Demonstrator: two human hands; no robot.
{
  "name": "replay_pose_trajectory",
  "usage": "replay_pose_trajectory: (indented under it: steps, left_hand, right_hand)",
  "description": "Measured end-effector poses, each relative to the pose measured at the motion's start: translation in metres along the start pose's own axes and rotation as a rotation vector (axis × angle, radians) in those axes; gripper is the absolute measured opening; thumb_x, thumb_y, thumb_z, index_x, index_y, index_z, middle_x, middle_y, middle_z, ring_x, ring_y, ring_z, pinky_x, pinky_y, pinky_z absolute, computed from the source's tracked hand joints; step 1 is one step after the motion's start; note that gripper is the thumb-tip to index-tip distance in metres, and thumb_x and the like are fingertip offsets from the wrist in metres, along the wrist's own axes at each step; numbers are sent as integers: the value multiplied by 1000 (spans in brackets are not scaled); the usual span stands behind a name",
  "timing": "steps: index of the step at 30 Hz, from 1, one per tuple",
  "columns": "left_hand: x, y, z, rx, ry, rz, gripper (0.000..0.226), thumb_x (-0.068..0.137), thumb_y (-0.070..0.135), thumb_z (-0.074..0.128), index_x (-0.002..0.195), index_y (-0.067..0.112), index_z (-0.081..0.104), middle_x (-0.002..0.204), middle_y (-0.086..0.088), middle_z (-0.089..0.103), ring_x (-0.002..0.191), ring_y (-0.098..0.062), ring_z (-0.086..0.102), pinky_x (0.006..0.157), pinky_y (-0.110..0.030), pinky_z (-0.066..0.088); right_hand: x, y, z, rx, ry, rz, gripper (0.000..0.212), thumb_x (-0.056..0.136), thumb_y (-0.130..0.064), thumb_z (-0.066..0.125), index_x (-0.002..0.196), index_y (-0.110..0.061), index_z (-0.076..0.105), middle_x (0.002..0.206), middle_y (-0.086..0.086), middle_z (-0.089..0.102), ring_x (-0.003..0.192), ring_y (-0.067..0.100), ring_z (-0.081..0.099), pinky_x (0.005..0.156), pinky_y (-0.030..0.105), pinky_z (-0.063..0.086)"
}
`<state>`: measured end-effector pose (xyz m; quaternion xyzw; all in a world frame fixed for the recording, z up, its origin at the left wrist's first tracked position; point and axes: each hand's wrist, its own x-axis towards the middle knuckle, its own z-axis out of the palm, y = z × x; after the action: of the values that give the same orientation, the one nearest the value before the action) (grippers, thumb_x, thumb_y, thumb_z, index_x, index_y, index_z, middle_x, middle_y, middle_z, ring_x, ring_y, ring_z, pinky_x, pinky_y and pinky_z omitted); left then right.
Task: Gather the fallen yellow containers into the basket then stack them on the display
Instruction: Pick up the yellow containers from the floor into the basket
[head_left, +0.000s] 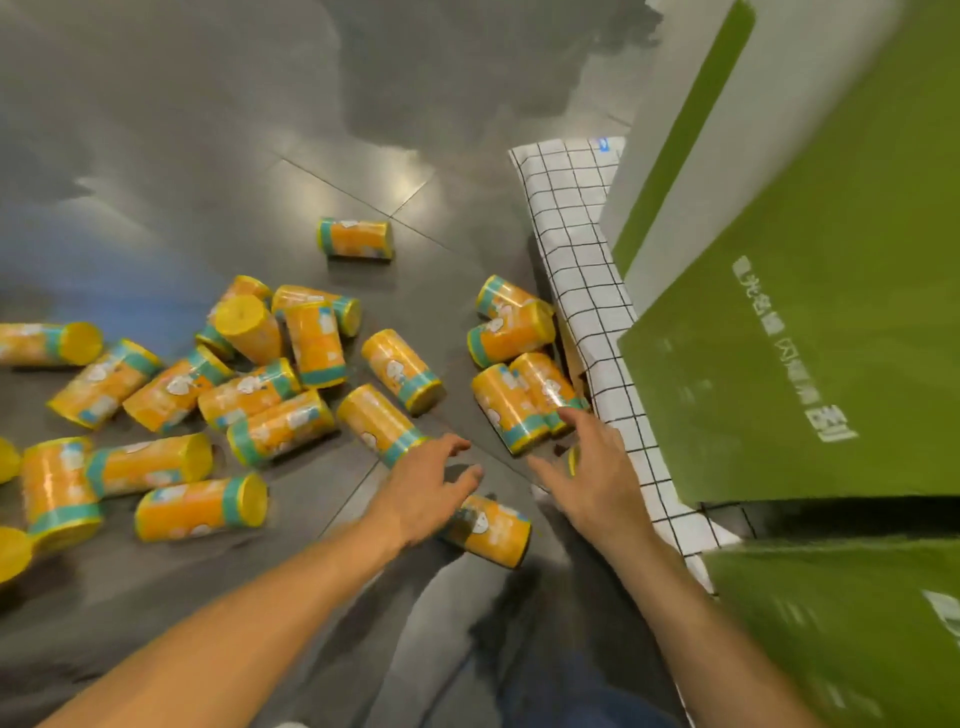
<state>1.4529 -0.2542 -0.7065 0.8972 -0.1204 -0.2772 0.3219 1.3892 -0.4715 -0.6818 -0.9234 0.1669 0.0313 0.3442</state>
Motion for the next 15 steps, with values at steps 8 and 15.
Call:
replay_pose_trajectory:
  steps: [8, 15]
  left_hand:
    - [28, -40, 51, 417, -225, 324, 86, 74, 77, 65, 146, 34, 48, 138, 4, 60, 127, -20, 54, 108, -38, 40]
    - [33, -50, 57, 532, -189, 286, 68, 77, 68, 74, 128, 28, 53, 121, 0, 63, 110, -25, 62, 91, -38, 48]
  right_hand:
    - [5, 34, 26, -857, -83, -197, 86, 73, -31, 86, 147, -7, 49, 148, 17, 50, 142, 35, 41, 122, 48, 27]
    - [31, 29, 30, -1056, -127, -229, 47, 57, -24, 90, 98, -14, 70, 96, 11, 64, 90, 34, 59, 81, 43, 45]
